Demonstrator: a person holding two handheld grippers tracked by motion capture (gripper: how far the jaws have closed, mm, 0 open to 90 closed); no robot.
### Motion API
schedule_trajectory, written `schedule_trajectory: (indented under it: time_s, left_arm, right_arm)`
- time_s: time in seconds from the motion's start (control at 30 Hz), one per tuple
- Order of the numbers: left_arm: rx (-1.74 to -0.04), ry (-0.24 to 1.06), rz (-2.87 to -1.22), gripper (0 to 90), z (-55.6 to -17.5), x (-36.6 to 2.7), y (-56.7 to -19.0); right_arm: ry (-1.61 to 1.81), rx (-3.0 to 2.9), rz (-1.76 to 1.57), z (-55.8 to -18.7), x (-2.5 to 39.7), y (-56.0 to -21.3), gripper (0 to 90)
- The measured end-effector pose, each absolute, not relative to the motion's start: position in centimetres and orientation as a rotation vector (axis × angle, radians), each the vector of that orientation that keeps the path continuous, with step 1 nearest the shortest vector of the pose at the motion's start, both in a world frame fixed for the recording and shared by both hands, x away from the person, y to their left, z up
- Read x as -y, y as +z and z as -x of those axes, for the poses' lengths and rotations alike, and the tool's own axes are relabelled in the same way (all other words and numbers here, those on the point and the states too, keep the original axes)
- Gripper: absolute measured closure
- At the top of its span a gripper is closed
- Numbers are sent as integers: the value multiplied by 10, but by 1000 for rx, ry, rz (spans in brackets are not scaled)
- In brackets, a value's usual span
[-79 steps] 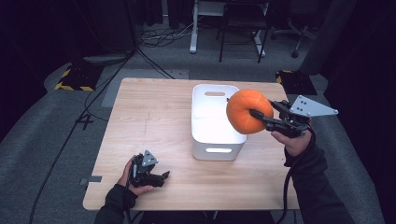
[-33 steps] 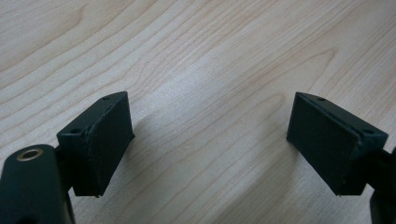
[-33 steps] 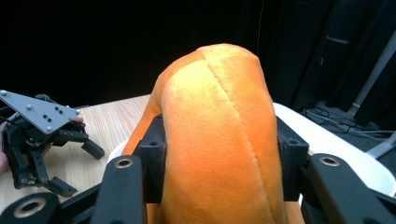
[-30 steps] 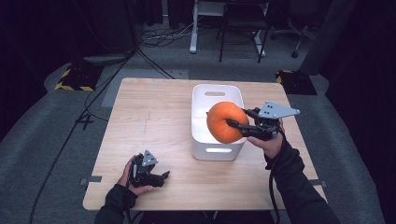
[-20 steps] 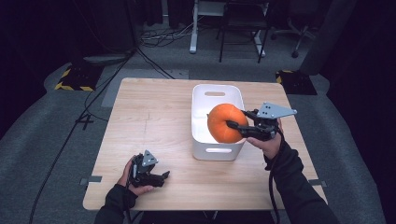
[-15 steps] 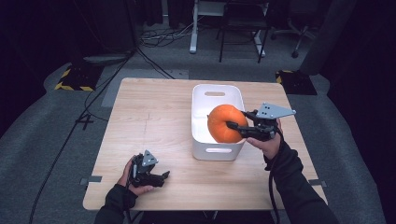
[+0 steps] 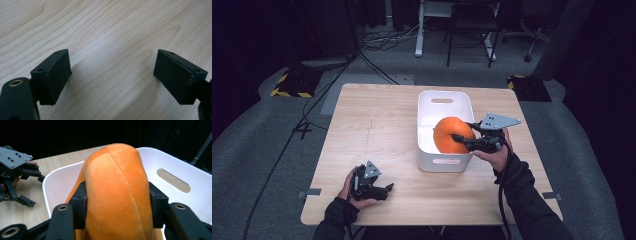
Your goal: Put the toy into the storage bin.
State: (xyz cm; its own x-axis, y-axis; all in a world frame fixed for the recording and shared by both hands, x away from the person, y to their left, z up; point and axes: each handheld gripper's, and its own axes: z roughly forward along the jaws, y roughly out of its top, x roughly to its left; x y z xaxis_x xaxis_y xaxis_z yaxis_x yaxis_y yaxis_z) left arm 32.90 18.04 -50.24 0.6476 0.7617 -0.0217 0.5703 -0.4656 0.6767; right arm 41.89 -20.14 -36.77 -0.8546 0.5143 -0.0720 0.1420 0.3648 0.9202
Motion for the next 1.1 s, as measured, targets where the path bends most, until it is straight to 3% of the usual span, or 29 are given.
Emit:
schedule_trajectory:
  time_s: [1.1]
  left_arm:
    - [-1031,377,-2203,145,-329,-180,-502]
  right_arm:
    - [1322,-2446,-598,-426,197,-379,373]
